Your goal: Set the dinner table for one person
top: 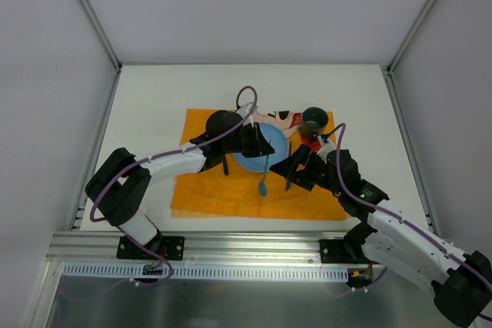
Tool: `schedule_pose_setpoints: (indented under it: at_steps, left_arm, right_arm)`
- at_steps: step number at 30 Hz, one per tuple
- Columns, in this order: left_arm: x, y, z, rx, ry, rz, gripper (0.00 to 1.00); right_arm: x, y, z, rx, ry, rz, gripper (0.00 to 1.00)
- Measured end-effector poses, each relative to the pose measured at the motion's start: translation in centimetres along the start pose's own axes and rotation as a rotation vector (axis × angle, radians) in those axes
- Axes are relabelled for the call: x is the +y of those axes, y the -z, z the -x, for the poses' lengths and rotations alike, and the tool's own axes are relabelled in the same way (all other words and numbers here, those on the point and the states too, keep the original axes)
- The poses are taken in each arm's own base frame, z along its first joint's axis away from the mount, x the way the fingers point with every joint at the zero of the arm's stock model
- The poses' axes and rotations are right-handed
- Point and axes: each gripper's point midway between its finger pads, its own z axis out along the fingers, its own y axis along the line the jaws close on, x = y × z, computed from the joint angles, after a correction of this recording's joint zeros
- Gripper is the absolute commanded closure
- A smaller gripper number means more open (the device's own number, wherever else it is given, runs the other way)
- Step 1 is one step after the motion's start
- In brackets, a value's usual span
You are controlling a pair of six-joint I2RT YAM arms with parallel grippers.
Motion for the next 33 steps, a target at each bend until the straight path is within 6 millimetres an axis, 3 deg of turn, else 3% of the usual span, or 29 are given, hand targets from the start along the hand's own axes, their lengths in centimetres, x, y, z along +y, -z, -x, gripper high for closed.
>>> schedule_pose_setpoints:
  at_steps: [6, 12, 16, 21, 25, 30, 33]
  left_arm:
    - [3.2, 2.7, 2.9, -0.175, 0.050, 0.256, 1.00]
    - [8.6, 9.1, 4.8, -0.488, 0.215, 0.541, 1.00]
    - [11.0, 12.6, 6.2, -0.678, 0.245, 0.679, 1.00]
    - [11.6, 15.5, 8.5, -0.882, 0.268, 0.760, 1.00]
    - [11.2, 17.8, 11.1, -1.044, 0.259, 0.803, 1.00]
    - [8.2, 18.2, 15.1, -1.242, 0.231, 0.586, 1.00]
    - [9.5, 16.7, 14.8, -1.262, 0.139, 0.566, 1.00]
  right_arm:
    - [0.4, 1.4, 1.0, -0.058, 0.021, -0.010, 0.01]
    - [0.2, 1.8, 1.2, -0.082, 0.001, -0.027, 0.01]
    - [0.6, 1.0, 0.7, -0.069, -0.027, -0.023, 0.02]
    - [0.8, -1.8, -1.5, 0.022, -0.015, -0.075, 0.02]
    - [3.5, -4.2, -2.2, 0.075, 0.008, -0.072, 0.03]
    - [7.2, -6.6, -2.0, 0.091, -0.001, 0.001, 0.04]
    - [8.0, -7.1, -1.7, 0.086, -0.021, 0.020, 0.04]
